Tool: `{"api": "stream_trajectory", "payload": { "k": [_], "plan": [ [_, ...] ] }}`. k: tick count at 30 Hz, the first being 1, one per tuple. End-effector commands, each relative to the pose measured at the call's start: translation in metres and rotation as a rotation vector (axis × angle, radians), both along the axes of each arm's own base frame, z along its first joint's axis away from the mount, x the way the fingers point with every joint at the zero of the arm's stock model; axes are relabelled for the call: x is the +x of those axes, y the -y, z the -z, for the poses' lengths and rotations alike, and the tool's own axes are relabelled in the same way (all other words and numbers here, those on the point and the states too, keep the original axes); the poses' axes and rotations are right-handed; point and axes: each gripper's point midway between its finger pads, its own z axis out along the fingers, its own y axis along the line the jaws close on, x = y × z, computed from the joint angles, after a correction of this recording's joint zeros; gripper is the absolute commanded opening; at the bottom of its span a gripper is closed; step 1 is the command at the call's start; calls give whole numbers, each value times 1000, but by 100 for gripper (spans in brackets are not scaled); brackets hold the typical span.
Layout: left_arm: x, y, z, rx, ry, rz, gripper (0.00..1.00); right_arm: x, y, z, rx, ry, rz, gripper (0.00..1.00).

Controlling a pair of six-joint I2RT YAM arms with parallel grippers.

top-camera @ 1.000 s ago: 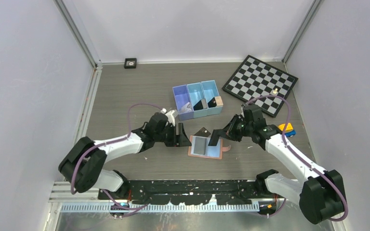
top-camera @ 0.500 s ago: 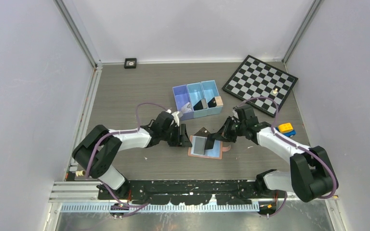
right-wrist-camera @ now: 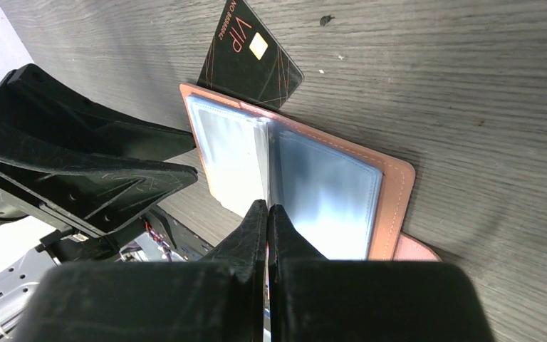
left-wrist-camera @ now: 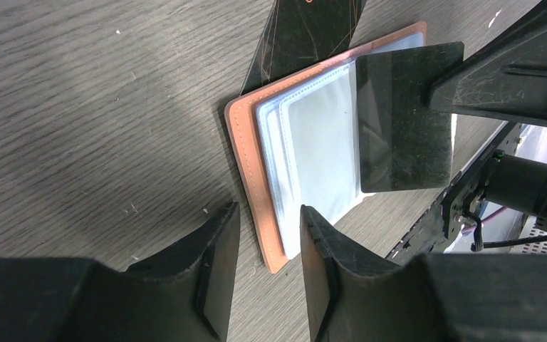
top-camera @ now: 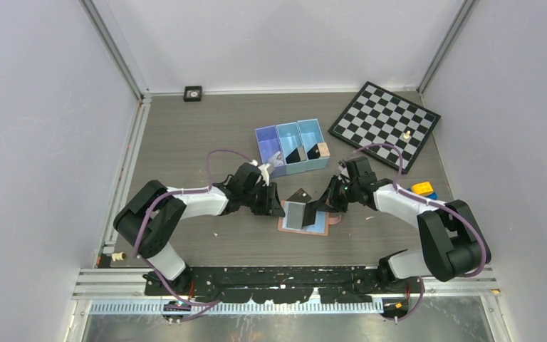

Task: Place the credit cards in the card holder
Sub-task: Insert the credit card into the card holder.

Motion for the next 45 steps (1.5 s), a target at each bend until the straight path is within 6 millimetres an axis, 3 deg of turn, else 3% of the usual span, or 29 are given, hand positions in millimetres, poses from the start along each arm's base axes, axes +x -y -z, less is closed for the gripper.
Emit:
{"api": "stream_trajectory", "payload": {
  "k": [1, 12, 25, 45],
  "plan": [
    [2, -1, 5, 42, 14, 13, 38, 3, 0, 3, -2, 39, -40, 0],
    [2, -2, 10, 74, 12, 16, 31, 5, -2, 5, -10, 69, -95, 0],
    [3, -2, 16, 83, 3, 7, 14, -7, -4, 9, -40, 82, -161, 1],
    [2, -4, 16, 88, 2, 6, 5, -7, 8, 41, -144, 6, -78, 0]
  ]
}}
